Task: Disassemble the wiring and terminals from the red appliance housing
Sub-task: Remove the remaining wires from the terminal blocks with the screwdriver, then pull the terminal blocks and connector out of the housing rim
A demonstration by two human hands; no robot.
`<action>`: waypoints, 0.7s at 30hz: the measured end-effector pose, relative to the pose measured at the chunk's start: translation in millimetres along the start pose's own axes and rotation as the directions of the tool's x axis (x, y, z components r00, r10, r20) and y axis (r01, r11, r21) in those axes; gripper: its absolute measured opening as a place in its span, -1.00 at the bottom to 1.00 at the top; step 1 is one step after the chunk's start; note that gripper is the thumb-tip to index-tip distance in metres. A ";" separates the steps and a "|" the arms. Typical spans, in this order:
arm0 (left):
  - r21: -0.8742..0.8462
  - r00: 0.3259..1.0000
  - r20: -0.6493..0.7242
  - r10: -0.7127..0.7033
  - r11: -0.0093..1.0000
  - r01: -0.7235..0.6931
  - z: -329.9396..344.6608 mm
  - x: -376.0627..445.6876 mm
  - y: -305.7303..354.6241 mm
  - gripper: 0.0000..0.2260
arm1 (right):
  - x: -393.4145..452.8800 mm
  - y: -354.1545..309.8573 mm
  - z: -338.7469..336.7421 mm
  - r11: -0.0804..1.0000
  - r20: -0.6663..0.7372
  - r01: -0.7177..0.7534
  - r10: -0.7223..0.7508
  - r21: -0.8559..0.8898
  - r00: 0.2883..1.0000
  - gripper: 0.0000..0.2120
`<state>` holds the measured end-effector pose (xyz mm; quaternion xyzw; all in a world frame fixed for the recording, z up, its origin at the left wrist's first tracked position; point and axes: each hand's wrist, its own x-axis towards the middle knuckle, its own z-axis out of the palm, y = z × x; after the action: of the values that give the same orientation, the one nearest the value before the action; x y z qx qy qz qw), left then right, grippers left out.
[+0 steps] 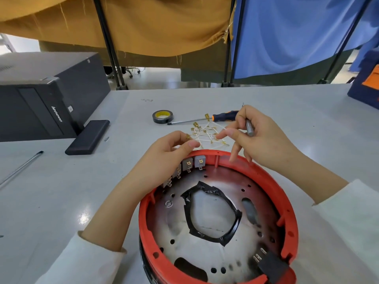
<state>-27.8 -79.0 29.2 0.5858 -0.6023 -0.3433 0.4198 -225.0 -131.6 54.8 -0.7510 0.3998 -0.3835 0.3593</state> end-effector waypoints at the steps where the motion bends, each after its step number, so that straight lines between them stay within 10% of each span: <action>1: -0.002 1.000 -0.003 -0.003 1.000 0.003 0.0 0.0 -0.6 -0.94 | 3.1 1.6 -0.4 0.999 -0.011 -0.007 0.007 0.031 1.000 -0.71; 9: 0.129 0.999 -0.022 -0.043 0.991 0.046 -0.4 0.1 -4.1 -0.85 | 57.0 42.8 9.7 0.950 -0.100 -0.227 0.252 0.214 0.962 -0.72; 21: 0.193 0.999 0.018 -0.042 0.980 0.037 -0.4 1.9 -6.3 -0.88 | 85.0 80.1 26.5 0.943 -0.078 -0.278 0.268 -0.181 0.960 -0.82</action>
<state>-24.7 -81.3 24.0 0.6318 -0.6256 -0.2980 0.3474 -195.3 -233.8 -0.3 -0.7090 0.5440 -0.3094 0.3251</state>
